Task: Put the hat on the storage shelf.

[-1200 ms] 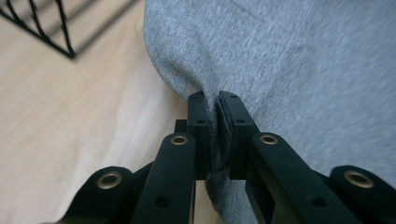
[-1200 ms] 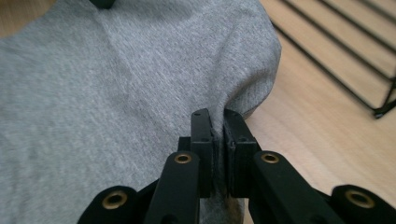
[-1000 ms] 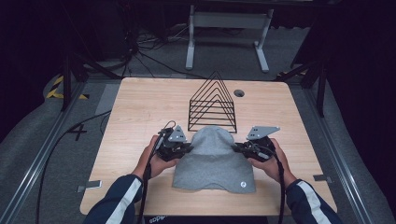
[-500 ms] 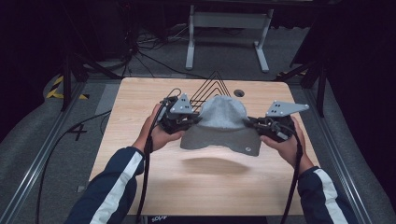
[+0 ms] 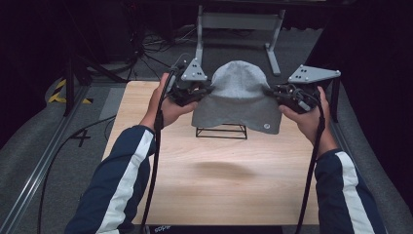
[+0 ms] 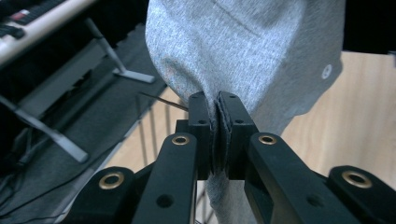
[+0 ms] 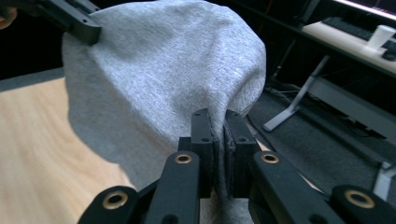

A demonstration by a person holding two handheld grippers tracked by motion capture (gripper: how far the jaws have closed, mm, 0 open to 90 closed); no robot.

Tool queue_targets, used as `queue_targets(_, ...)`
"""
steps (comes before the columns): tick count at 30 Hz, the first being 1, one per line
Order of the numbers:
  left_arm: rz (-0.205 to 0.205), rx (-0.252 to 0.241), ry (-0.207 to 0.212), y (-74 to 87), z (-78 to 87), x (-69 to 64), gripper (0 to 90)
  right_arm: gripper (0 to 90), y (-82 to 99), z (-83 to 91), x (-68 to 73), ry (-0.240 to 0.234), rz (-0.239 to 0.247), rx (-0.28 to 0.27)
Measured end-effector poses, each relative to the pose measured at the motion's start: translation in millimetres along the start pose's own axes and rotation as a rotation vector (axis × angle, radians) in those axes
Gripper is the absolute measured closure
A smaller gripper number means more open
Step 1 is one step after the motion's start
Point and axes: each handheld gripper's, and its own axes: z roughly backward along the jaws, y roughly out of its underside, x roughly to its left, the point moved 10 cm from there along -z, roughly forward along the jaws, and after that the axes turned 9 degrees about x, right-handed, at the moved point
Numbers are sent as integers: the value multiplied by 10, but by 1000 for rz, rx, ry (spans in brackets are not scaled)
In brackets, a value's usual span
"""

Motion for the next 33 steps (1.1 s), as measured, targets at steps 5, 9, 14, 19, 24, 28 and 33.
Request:
queue_targets(5, 21, -12, -35, -104, 26, 174, 847, 849, -194, -43, -119, 27, -7, -13)
queue_targets(9, 32, -11, -60, -161, 22, 322, 847, 849, -314, -119, -208, 49, -13, -15)
queue_targets(14, 68, -8, -89, -219, -30, 516, 847, 849, -419, -210, -303, 63, -31, -30)
queue_targets(19, 71, 3, -125, -251, -120, 614, 848, 849, -470, -314, -390, 78, -46, -40)
queue_targets(24, 79, 11, -127, -265, -185, 671, 847, 849, -466, -386, -469, 84, -66, -35)
queue_targets(28, 91, 14, -138, -254, -254, 716, 847, 849, -447, -446, -514, 90, -76, -33)
queue_targets(33, 104, 4, -143, -284, -268, 769, 847, 849, -468, -457, -546, 100, -79, -48)
